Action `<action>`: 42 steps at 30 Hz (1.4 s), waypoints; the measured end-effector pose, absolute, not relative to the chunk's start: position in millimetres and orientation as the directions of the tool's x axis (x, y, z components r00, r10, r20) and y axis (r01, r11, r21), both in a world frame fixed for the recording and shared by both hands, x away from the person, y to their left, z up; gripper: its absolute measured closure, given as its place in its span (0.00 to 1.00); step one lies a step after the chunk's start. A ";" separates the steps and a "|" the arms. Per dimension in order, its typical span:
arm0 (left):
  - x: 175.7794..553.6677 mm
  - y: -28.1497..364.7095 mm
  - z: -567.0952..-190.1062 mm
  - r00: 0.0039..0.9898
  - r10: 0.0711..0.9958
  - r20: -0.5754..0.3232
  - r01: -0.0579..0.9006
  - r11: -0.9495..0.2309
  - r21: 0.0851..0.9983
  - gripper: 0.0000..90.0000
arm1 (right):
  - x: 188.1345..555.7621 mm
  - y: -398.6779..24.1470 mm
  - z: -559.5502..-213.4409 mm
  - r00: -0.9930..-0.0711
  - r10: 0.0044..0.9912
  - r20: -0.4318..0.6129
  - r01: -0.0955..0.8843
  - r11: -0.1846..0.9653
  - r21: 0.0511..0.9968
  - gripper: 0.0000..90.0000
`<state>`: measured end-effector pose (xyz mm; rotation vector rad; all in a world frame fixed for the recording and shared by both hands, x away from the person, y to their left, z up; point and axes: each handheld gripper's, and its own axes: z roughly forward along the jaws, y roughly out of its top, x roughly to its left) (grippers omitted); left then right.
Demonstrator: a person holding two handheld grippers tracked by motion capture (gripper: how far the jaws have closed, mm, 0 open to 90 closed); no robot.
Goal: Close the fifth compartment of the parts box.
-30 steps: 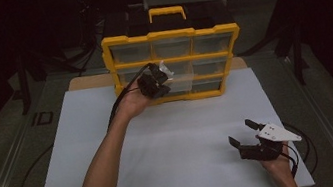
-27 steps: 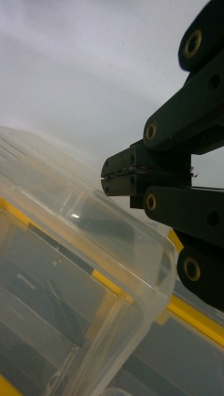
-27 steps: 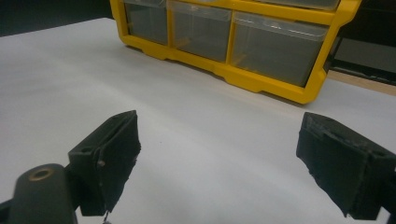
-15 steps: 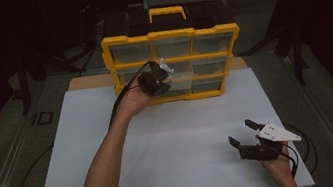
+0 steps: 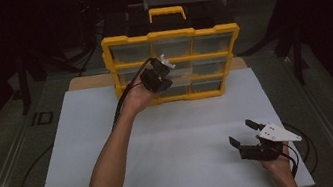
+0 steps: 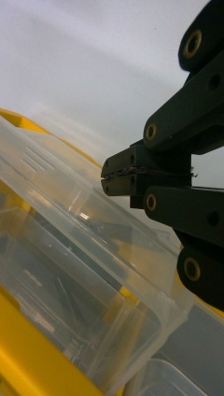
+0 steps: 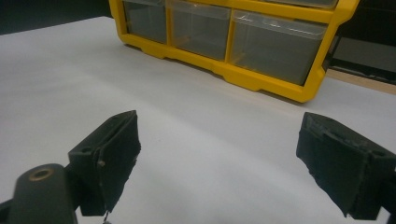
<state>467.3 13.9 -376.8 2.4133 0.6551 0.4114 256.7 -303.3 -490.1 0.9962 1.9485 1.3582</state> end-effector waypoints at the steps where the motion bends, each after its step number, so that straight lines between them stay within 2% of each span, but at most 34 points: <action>1: 467.3 13.9 -376.8 0.830 0.541 0.134 0.356 -0.699 0.620 1.00 | 256.8 -303.4 -490.1 -0.568 0.822 -0.029 0.256 0.211 0.943 0.14; 42: 491.7 13.0 -388.1 0.744 0.650 0.153 0.424 -0.636 0.645 1.00 | 255.7 -305.2 -490.3 -0.565 0.824 -0.029 0.259 0.210 0.943 0.14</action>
